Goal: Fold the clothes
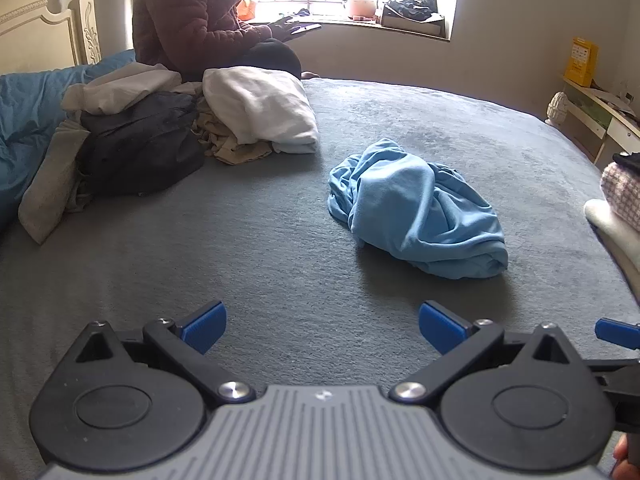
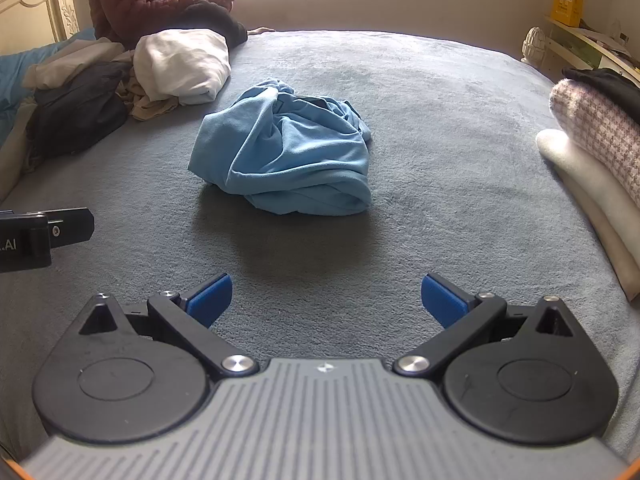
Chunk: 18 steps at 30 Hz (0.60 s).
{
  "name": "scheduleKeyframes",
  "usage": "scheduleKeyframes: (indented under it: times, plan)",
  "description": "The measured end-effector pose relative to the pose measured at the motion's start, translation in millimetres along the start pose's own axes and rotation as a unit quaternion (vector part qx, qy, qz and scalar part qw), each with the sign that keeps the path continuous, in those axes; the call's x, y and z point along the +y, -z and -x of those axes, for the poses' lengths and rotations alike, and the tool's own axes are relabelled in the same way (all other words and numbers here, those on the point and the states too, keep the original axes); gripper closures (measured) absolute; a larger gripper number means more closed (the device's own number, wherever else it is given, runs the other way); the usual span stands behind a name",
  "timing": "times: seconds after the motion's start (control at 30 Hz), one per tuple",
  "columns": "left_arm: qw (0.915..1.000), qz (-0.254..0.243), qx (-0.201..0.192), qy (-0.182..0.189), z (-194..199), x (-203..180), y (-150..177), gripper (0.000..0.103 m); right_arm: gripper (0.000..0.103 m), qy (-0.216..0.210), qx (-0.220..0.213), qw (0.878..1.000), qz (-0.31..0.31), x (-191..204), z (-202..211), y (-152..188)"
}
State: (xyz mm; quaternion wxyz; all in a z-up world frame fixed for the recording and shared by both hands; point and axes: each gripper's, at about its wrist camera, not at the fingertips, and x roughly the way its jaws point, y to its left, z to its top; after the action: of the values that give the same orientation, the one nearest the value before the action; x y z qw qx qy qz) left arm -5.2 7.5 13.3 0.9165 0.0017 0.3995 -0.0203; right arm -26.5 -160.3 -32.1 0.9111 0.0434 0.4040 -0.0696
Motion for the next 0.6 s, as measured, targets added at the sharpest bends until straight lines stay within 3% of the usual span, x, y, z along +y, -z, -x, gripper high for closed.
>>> scheduleKeyframes:
  times: [0.6]
  plan:
    - [1.0,-0.004,0.001,-0.001,-1.3,-1.8,1.3,0.0,0.002,0.001,0.002,1.0,0.0,0.2,-0.5,0.9]
